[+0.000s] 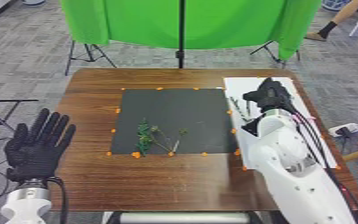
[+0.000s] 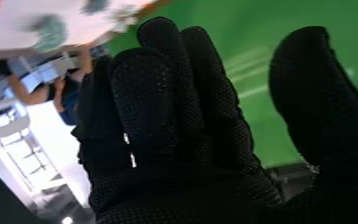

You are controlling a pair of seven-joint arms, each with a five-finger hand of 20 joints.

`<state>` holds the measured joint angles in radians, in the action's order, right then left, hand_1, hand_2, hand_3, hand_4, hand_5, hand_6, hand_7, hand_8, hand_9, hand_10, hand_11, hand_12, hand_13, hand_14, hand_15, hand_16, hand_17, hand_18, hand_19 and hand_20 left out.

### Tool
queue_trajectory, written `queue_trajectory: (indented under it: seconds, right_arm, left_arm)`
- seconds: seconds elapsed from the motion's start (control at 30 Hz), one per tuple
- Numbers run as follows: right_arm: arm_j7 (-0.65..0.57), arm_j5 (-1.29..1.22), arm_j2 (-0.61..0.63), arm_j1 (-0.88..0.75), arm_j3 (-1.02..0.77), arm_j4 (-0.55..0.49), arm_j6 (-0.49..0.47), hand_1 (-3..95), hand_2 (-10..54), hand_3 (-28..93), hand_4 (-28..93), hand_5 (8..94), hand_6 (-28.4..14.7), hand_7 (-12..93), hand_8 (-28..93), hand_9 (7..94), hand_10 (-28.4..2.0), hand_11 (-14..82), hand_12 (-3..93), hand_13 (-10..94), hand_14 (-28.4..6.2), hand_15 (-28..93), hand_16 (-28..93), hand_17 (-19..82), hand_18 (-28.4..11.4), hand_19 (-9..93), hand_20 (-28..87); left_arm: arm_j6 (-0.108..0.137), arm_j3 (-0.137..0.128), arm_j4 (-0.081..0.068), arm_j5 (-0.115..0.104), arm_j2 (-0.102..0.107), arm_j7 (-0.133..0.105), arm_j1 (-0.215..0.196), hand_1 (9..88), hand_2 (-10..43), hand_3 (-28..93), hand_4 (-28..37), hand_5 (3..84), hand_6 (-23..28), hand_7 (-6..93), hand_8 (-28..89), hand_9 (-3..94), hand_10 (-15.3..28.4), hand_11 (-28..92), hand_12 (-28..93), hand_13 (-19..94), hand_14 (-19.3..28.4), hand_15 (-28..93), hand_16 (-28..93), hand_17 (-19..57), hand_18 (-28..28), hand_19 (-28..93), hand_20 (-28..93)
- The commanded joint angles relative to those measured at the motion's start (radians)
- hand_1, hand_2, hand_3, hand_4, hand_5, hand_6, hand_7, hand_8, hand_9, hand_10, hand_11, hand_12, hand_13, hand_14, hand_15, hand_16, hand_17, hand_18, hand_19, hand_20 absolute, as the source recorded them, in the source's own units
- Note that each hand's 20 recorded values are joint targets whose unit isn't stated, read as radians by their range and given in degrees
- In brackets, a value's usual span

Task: Arrange flowers

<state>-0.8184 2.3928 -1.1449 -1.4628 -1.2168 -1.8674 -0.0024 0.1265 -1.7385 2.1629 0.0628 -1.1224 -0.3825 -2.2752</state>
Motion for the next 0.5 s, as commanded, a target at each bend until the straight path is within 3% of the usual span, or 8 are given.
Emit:
queue_trajectory:
  seconds: [0.03,0.07,0.13,0.17,0.2,0.3,0.5]
  right_arm:
    - [-0.033,-0.011,0.013,0.160,0.081,0.171,-0.076,33.4,-9.5,74,-28,69.8,-10.0,12,-11,69.2,-21.0,22.7,18.5,66,-14.5,74,23,34,-27.3,93,16]
    - [-0.033,-0.014,0.011,0.166,0.081,0.177,-0.103,33.5,-9.5,73,-28,69.8,-10.8,11,-11,68.8,-21.3,22.2,18.3,66,-14.5,74,23,34,-27.5,93,17]
    - [-0.024,-0.014,0.009,0.177,0.088,0.186,-0.141,33.0,-9.5,73,-28,69.5,-12.0,9,-11,68.2,-22.1,21.5,18.1,65,-14.8,74,23,34,-27.7,93,17]
    - [-0.022,-0.013,0.006,0.182,0.093,0.192,-0.172,32.7,-9.5,72,-28,69.5,-12.2,9,-11,67.9,-22.1,21.5,18.1,65,-14.8,75,23,33,-27.8,93,17]
    - [-0.024,-0.015,0.004,0.188,0.100,0.200,-0.197,32.6,-9.5,72,-28,69.4,-12.5,9,-11,67.7,-22.1,21.5,18.2,65,-14.9,75,23,33,-27.9,93,17]
    - [-0.017,-0.010,0.001,0.199,0.117,0.224,-0.250,31.9,-9.5,70,-28,68.2,-13.4,8,-10,66.3,-22.8,21.8,18.7,63,-15.3,75,23,32,-28.1,93,18]
    - [-0.005,0.016,-0.027,0.228,0.150,0.293,-0.306,32.6,-9.5,66,-28,66.5,-14.0,7,-10,64.3,-23.5,21.3,18.5,61,-15.7,75,22,31,-28.2,92,17]
  left_arm:
    - [-0.025,0.011,-0.012,0.012,0.004,-0.017,0.008,28.6,10.7,79,-28.3,45.7,8.9,8.4,-9,41.1,15.1,17,8,32,15.2,27,-7,-6.6,14.1,36,11]
    - [-0.026,0.012,-0.012,0.017,0.007,-0.017,0.009,28.6,10.6,79,-28.3,45.7,8.8,8.4,-9,41.1,15.1,17,8,32,15.2,27,-7,-6.6,14.2,36,11]
    - [-0.033,0.009,-0.016,0.000,0.014,-0.016,0.014,28.5,10.6,79,-28.3,45.7,8.7,8.6,-9,41.1,15.1,17,8,32,15.3,27,-7,-6.6,14.2,36,11]
    - [-0.026,0.009,-0.017,-0.005,0.015,-0.016,0.019,28.5,10.5,79,-28.3,45.6,8.7,8.6,-9,41.1,15.1,17,8,32,15.2,27,-7,-6.6,14.2,36,11]
    - [-0.018,0.012,-0.018,-0.002,0.015,-0.020,0.025,28.6,10.4,79,-28.3,45.6,8.7,8.6,-9,41.1,15.0,17,8,32,15.2,27,-7,-6.6,14.1,35,11]
    - [-0.031,0.024,-0.024,0.002,0.016,-0.021,0.045,28.6,10.3,79,-28.3,45.6,8.7,8.6,-10,41.2,15.0,17,8,32,15.3,27,-7,-6.6,14.1,35,11]
    - [-0.031,0.038,-0.029,0.002,0.018,-0.015,0.060,28.7,10.3,79,-28.3,45.7,8.7,8.6,-10,41.2,15.0,17,8,32,15.2,27,-7,-6.5,14.0,35,11]
